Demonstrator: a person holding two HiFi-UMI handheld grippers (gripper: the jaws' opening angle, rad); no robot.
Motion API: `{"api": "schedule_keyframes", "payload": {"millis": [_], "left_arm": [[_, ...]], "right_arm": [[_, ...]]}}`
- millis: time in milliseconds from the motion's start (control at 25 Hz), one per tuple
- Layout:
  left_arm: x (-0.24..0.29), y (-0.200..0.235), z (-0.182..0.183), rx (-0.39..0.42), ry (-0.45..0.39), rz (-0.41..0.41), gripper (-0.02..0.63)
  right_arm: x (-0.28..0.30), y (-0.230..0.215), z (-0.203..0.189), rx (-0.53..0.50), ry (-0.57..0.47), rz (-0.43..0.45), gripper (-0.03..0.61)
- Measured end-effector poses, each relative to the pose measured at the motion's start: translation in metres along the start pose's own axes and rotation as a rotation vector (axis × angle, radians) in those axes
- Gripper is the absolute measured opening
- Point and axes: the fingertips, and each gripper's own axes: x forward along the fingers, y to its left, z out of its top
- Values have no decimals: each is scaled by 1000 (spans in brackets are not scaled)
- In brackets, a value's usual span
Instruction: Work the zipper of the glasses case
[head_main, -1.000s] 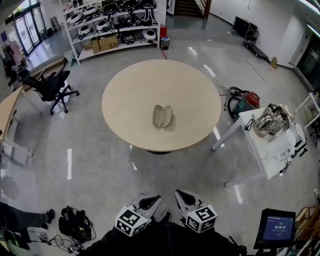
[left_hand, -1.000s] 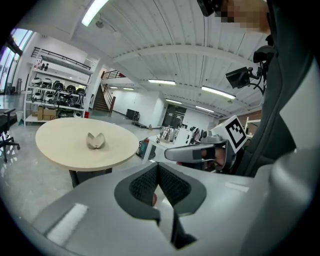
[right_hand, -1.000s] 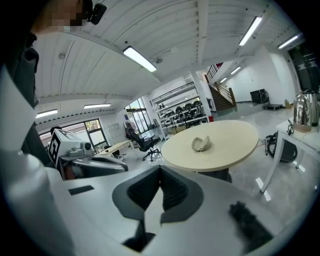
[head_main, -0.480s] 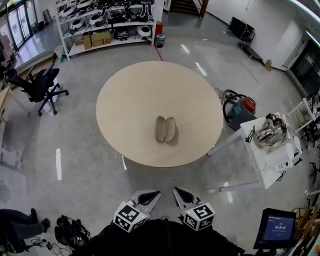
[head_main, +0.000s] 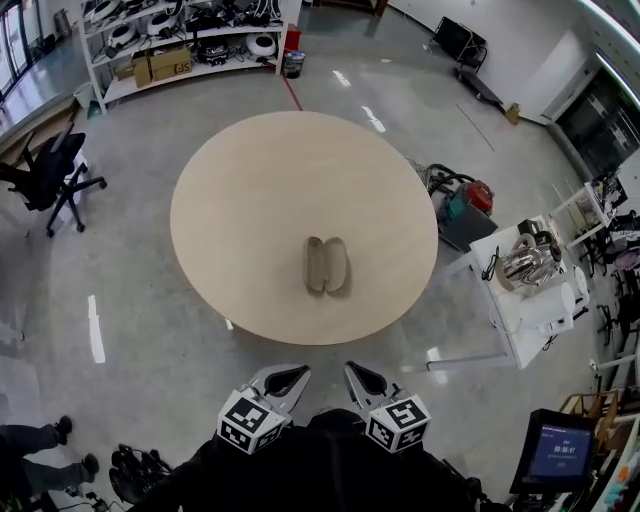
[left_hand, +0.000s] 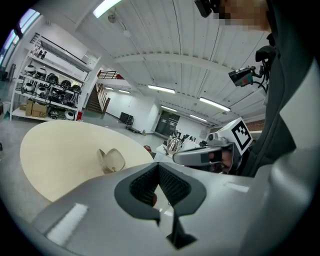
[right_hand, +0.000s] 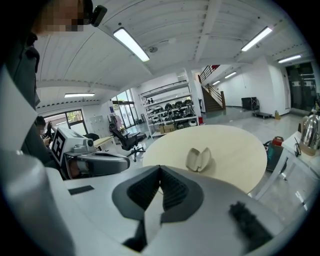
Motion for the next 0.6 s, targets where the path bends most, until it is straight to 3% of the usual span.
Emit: {"api": "schedule_keyframes", "payload": {"millis": [320, 600], "left_arm": [[16, 34, -2, -29, 33, 21, 6], [54, 72, 26, -26, 43, 123, 6]], "right_arm": [[36, -13, 0, 27, 30, 31, 2], [80, -63, 37, 41, 2, 123, 2]]}}
